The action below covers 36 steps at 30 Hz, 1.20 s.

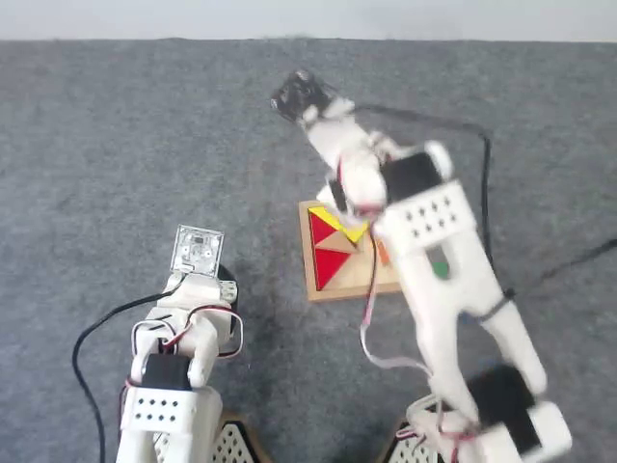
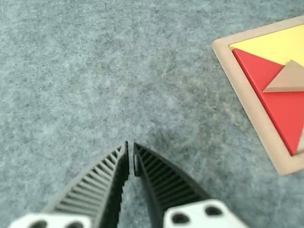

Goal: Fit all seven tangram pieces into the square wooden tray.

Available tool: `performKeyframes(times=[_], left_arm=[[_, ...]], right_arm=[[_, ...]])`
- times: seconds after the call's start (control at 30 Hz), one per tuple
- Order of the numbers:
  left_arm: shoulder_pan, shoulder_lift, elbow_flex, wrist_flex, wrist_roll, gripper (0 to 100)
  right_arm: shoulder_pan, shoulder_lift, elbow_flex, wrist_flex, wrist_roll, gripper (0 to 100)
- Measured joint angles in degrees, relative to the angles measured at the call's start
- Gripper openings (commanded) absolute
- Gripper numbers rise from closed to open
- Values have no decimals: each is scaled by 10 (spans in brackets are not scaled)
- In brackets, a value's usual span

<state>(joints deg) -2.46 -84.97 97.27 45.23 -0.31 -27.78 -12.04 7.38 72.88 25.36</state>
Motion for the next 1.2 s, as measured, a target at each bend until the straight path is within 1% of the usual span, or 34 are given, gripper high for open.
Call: performKeyframes(times=[0.13,0.2,0.27,0.33,0.53,0.77,1.03,1.2], left_arm=[[0,0,0,0,0,15],[0,0,0,0,0,15],[0,0,0,0,0,15],[0,0,0,0,0,15],[0,0,0,0,0,15],[0,0,0,0,0,15],[0,0,0,0,0,15],[0,0,0,0,0,15]], right_arm=[[-2,-9,243,-171,-18,160],[0,11,287,-214,-30,131],[-1,33,289,-228,-36,91],[-2,57,288,-236,-38,73],[-1,109,275,-240,-41,73],[0,122,252,-240,-41,73],[55,138,209,-240,-41,73],[62,153,192,-240,-47,73]])
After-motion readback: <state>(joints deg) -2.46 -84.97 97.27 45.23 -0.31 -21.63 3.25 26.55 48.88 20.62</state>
